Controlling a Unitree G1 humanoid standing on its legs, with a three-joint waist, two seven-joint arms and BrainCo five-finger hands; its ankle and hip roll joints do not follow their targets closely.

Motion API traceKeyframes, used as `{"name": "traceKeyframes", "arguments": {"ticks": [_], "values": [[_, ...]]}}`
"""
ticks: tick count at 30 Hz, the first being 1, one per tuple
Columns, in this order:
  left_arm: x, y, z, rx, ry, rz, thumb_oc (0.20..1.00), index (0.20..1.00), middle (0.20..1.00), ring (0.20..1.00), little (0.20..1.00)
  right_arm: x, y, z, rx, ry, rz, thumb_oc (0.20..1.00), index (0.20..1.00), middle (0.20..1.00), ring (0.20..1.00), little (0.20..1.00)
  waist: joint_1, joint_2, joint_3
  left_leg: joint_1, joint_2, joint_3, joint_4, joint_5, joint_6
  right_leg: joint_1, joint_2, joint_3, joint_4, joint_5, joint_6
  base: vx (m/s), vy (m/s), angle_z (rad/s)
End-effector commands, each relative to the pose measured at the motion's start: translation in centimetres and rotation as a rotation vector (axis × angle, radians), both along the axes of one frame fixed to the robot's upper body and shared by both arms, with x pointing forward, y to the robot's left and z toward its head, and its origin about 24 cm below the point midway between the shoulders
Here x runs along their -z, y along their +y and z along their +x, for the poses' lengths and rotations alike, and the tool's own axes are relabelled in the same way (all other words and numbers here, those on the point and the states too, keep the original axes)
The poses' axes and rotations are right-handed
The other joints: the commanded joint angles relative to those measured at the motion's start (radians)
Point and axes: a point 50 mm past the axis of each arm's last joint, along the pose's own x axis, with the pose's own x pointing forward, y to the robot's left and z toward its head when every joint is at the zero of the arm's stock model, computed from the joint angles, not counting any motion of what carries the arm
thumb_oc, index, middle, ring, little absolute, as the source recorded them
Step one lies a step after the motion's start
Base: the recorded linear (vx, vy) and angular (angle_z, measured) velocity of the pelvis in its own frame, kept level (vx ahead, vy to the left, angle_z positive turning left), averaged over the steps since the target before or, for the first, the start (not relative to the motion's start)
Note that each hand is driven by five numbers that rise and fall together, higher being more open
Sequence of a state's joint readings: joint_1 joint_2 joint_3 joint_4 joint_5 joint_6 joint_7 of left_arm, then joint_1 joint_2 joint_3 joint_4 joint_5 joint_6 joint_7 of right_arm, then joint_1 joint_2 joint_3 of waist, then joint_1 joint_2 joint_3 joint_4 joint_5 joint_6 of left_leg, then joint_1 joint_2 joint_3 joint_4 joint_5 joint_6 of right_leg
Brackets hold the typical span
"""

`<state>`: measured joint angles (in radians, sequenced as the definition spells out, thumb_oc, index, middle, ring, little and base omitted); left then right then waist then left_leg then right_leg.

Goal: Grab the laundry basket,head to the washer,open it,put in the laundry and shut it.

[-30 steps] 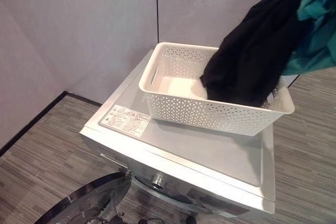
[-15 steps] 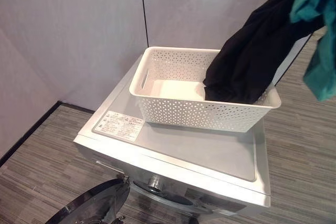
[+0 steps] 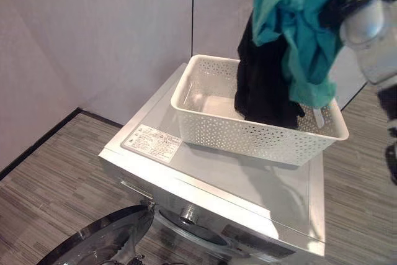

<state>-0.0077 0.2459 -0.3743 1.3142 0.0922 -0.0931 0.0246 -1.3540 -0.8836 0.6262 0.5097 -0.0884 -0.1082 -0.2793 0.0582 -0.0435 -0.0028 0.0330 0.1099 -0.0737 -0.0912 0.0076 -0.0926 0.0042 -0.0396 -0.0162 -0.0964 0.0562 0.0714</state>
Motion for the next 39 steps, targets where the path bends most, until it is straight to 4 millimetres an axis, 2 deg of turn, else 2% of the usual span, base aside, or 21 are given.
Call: {"name": "traceKeyframes", "arguments": {"ticks": [1, 4, 5, 7, 8, 11, 21, 23, 30, 31, 32, 33, 34, 36, 39], "values": [[0.1, 0.5, -0.3, 0.050, 0.052, 0.031, 1.000, 1.000, 1.000, 1.000, 1.000, -5.1, -1.8, -1.7, 0.041, -0.078, 0.040, 0.200, 0.200, 0.200, 0.200, 0.200, 0.024, -0.088, 0.001, 0.072, 0.011, -0.024, 0.004, -0.095, 0.020, 0.055, -0.115, -0.043, 0.051, -0.074, 0.071, 0.00, 0.000, 0.00], [0.1, -0.1, -0.1, 0.047, 0.046, 0.007, 1.000, 1.000, 1.000, 1.000, 1.000, -1.8, -1.8, 0.2, 0.050, 0.084, 0.003, 0.200, 0.200, 0.200, 0.200, 0.200, 0.021, -0.086, 0.012, 0.068, 0.011, -0.027, 0.004, -0.092, 0.020, 0.049, -0.115, -0.043, 0.055, -0.075, 0.069, -0.01, -0.002, 0.01], [0.2, -0.2, -0.1, 0.040, 0.043, 0.000, 1.000, 1.000, 1.000, 1.000, 1.000, 0.1, -1.7, 1.0, 0.035, 0.183, -0.024, 0.200, 0.200, 0.200, 0.200, 0.200, 0.018, -0.085, 0.019, 0.065, 0.012, -0.028, 0.004, -0.089, 0.019, 0.045, -0.115, -0.042, 0.057, -0.074, 0.069, -0.03, -0.001, 0.05], [0.2, -0.3, -0.2, 0.038, 0.046, -0.005, 1.000, 1.000, 1.000, 1.000, 1.000, 0.8, -1.6, 1.2, 0.034, 0.224, -0.047, 0.200, 0.200, 0.200, 0.200, 0.200, 0.016, -0.085, 0.021, 0.063, 0.012, -0.027, 0.004, -0.089, 0.018, 0.043, -0.115, -0.042, 0.057, -0.074, 0.069, 0.00, 0.000, 0.00], [0.3, -0.4, -0.4, 0.032, 0.052, -0.016, 1.000, 1.000, 1.000, 1.000, 1.000, 2.2, -1.8, 1.5, 0.028, 0.304, -0.077, 0.200, 0.200, 0.200, 0.200, 0.200, 0.011, -0.082, 0.025, 0.059, 0.012, -0.025, 0.004, -0.086, 0.017, 0.039, -0.115, -0.042, 0.058, -0.074, 0.069, 0.00, 0.000, 0.00], [0.3, -0.7, -0.8, 0.034, 0.063, -0.036, 1.000, 1.000, 1.000, 1.000, 1.000, 4.5, -3.0, 2.1, 0.045, 0.446, -0.098, 0.200, 0.200, 0.200, 0.200, 0.200, 0.002, -0.079, 0.032, 0.056, 0.013, -0.021, 0.004, -0.082, 0.012, 0.033, -0.117, -0.041, 0.058, -0.071, 0.070, 0.00, 0.000, 0.00], [0.5, -1.3, -1.0, 0.053, 0.079, -0.076, 1.000, 1.000, 1.000, 1.000, 1.000, 7.1, -3.5, 2.3, 0.036, 0.680, -0.208, 0.200, 0.200, 0.200, 0.200, 0.200, -0.019, -0.072, 0.030, 0.057, 0.015, -0.008, 0.004, -0.080, 0.005, 0.031, -0.118, -0.036, 0.052, -0.065, 0.074, 0.00, 0.000, -0.01], [0.5, -1.7, -0.8, 0.061, 0.074, -0.087, 1.000, 1.000, 1.000, 1.000, 1.000, 7.8, -2.7, 2.3, -0.003, 0.724, -0.236, 0.200, 0.200, 0.200, 0.200, 0.200, -0.022, -0.069, 0.028, 0.058, 0.014, -0.005, 0.004, -0.080, 0.005, 0.031, -0.119, -0.035, 0.051, -0.064, 0.074, 0.00, 0.000, 0.00], [0.5, -2.1, -0.7, 0.077, 0.074, -0.101, 1.000, 1.000, 1.000, 1.000, 1.000, 8.8, -1.8, 2.0, -0.061, 0.772, -0.263, 0.200, 0.200, 0.200, 0.200, 0.200, -0.024, -0.066, 0.026, 0.057, 0.015, -0.002, 0.004, -0.080, 0.003, 0.031, -0.120, -0.037, 0.045, -0.062, 0.075, 0.00, 0.000, 0.00], [0.5, -2.0, -0.8, 0.079, 0.076, -0.098, 1.000, 1.000, 1.000, 1.000, 1.000, 9.0, -1.6, 2.1, -0.066, 0.772, -0.258, 0.316, 0.316, 0.316, 0.316, 0.316, -0.022, -0.066, 0.027, 0.056, 0.015, -0.003, 0.004, -0.080, 0.003, 0.033, -0.120, -0.038, 0.043, -0.062, 0.075, 0.00, 0.000, 0.00], [0.5, -2.0, -0.8, 0.078, 0.077, -0.096, 1.000, 1.000, 1.000, 1.000, 1.000, 9.1, -1.6, 2.2, -0.069, 0.773, -0.250, 0.360, 0.360, 0.360, 0.360, 0.360, -0.021, -0.066, 0.027, 0.056, 0.015, -0.004, 0.004, -0.080, 0.003, 0.033, -0.120, -0.038, 0.042, -0.061, 0.075, 0.00, 0.000, 0.00], [0.5, -2.0, -0.8, 0.078, 0.077, -0.096, 1.000, 1.000, 1.000, 1.000, 1.000, 9.1, -1.6, 2.2, -0.069, 0.773, -0.250, 0.369, 0.369, 0.369, 0.369, 0.369, -0.021, -0.066, 0.027, 0.056, 0.015, -0.004, 0.004, -0.080, 0.003, 0.034, -0.120, -0.038, 0.042, -0.061, 0.075, 0.00, 0.000, 0.00], [0.5, -1.7, -1.0, 0.073, 0.083, -0.087, 1.000, 1.000, 1.000, 1.000, 1.000, 9.1, -1.5, 2.3, -0.075, 0.768, -0.238, 0.442, 0.442, 0.442, 0.442, 0.442, -0.020, -0.067, 0.029, 0.056, 0.015, -0.004, 0.004, -0.079, 0.004, 0.035, -0.120, -0.038, 0.042, -0.061, 0.075, 0.00, 0.000, 0.00], [0.5, -1.6, -1.1, 0.071, 0.088, -0.081, 1.000, 1.000, 1.000, 1.000, 1.000, 9.0, -1.4, 2.3, -0.077, 0.764, -0.231, 0.517, 0.517, 0.517, 0.517, 0.517, -0.019, -0.068, 0.029, 0.056, 0.015, -0.004, 0.004, -0.078, 0.004, 0.036, -0.120, -0.038, 0.041, -0.061, 0.074, 0.00, 0.000, 0.00], [0.6, -1.2, -1.5, 0.061, 0.105, -0.064, 1.000, 1.000, 1.000, 1.000, 1.000, 8.8, -1.0, 2.3, -0.097, 0.751, -0.218, 0.561, 0.561, 0.561, 0.561, 0.561, -0.019, -0.071, 0.028, 0.055, 0.014, -0.005, 0.004, -0.078, 0.003, 0.036, -0.119, -0.041, 0.039, -0.060, 0.073, 0.00, 0.000, 0.00]]}}
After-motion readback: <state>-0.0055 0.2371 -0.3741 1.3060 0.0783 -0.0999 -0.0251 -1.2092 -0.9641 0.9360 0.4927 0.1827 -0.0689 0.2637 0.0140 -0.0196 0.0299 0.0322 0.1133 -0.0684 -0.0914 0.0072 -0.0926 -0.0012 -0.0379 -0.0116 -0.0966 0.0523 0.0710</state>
